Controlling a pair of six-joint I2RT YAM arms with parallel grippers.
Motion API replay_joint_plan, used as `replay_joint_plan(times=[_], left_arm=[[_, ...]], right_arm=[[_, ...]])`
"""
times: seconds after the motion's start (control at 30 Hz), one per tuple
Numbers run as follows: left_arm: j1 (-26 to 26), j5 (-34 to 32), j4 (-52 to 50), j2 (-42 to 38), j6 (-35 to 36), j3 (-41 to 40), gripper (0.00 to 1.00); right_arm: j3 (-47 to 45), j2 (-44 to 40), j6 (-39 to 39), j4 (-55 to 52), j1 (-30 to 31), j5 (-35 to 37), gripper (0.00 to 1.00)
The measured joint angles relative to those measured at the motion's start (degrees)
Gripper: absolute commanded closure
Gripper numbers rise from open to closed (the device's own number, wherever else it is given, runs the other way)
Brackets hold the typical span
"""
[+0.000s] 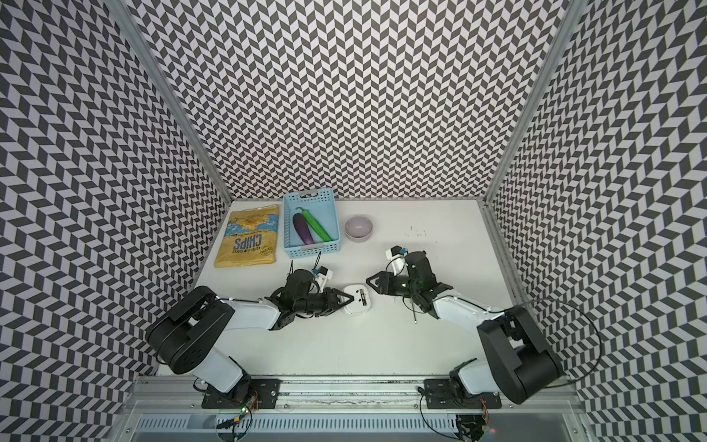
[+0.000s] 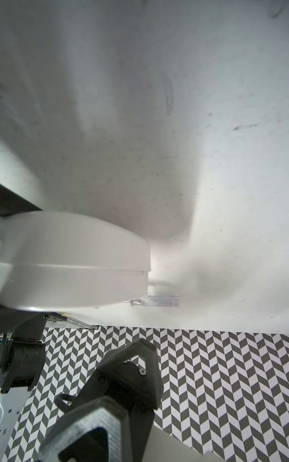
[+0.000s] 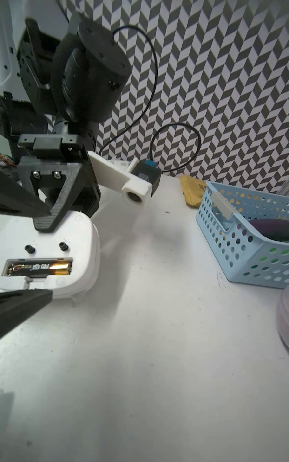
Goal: Remove the battery from the alarm
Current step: Remove the cover from the alarm, then adjust the alarm at the center of the board.
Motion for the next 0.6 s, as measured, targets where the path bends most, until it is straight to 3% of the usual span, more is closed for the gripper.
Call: replay_joint_plan(times=[0.13, 0.27, 0.47, 0.6], left_arm=[[0.9, -0.8, -1.8, -0.3, 1.2, -0.3, 0.3], [2.9, -1.9, -4.2, -3.1, 2.6, -1.8, 0.22], [6.4, -2.9, -10.6, -10.3, 6.1, -3.7, 0.35], [5.0, -0.5, -13.0, -15.3, 8.3, -5.3, 0.44]], right_arm=[[0.2, 0.0, -4.0, -4.6, 0.0, 2.1, 0.31], [0.3, -0.6, -6.8, -7.6, 0.0, 3.2, 0.24], [3.0, -0.4, -10.5, -9.4, 0.5, 3.4, 0.28], [9.6, 5.4, -14.0, -9.2, 2.7, 2.8, 0.39]])
